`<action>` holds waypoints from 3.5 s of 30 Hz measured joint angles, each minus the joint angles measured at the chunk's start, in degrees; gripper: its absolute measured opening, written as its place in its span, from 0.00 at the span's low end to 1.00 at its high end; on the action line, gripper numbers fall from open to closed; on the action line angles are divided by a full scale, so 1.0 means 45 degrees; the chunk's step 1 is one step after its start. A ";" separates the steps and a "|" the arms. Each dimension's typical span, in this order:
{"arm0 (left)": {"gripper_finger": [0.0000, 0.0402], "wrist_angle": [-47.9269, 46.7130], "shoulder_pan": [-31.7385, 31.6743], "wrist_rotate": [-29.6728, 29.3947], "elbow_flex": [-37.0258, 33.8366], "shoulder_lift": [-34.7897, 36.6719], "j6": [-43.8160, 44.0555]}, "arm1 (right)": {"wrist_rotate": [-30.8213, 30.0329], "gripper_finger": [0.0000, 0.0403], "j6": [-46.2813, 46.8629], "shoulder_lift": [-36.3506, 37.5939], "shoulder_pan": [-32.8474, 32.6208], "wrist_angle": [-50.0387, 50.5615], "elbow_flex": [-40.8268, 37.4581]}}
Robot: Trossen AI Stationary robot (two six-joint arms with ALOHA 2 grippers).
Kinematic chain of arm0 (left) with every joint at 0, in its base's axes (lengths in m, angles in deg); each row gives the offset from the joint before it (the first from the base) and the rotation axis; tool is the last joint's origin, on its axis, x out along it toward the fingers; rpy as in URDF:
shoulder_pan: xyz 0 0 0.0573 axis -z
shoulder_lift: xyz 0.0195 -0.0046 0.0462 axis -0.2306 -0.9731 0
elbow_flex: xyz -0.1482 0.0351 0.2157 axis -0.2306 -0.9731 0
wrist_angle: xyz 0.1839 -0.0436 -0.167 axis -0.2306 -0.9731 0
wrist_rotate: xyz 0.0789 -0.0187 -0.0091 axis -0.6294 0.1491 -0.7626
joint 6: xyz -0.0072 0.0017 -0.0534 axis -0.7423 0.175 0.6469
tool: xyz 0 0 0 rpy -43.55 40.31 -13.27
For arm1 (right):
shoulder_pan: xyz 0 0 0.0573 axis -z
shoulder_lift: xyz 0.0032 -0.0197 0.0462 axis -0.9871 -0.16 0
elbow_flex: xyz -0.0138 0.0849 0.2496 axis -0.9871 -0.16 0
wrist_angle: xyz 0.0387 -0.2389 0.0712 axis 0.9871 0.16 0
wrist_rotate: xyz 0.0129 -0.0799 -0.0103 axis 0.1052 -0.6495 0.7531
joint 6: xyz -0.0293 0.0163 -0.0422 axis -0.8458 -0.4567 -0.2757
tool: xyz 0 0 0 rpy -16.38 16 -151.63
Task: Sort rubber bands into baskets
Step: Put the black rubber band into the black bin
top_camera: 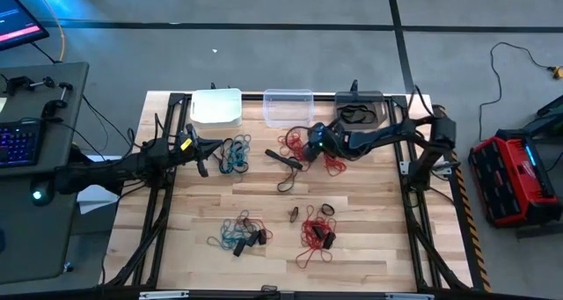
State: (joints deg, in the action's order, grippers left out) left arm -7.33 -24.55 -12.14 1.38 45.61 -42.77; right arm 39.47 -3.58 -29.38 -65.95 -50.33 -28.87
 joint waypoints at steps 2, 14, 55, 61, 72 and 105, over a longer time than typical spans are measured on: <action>0.00 -0.0005 0.0000 0.0000 0.0000 0.0003 0.0000 | 0.0083 0.39 0.0136 -0.0358 0.0239 -0.0236 -0.0004; 0.00 -0.0014 0.0000 0.0014 0.0000 0.0000 -0.0005 | 0.1244 0.18 -0.0267 -0.0996 0.0980 -0.0994 0.0000; 0.00 -0.0383 0.0000 0.0029 0.0000 0.0001 -0.0097 | 0.0606 0.00 -0.1008 0.6248 0.3742 0.6332 0.0000; 0.00 -0.0383 0.0000 0.0005 0.0000 0.0000 -0.0111 | 0.1459 0.00 -0.0400 0.5843 0.5369 0.6536 -0.0005; 0.00 -0.0325 0.0000 -0.0072 0.0000 0.0000 -0.0106 | 0.1540 0.00 -0.0432 0.4036 0.6256 0.6372 -0.0005; 0.00 -0.0296 0.0000 -0.0095 0.0000 0.0001 -0.0100 | 0.0198 0.16 -0.2537 0.4486 0.3956 0.8801 0.1950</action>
State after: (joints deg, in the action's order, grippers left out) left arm -8.66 -24.55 -12.56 1.38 45.62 -43.22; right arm 40.36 -15.00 -9.19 -48.15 -10.73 -20.09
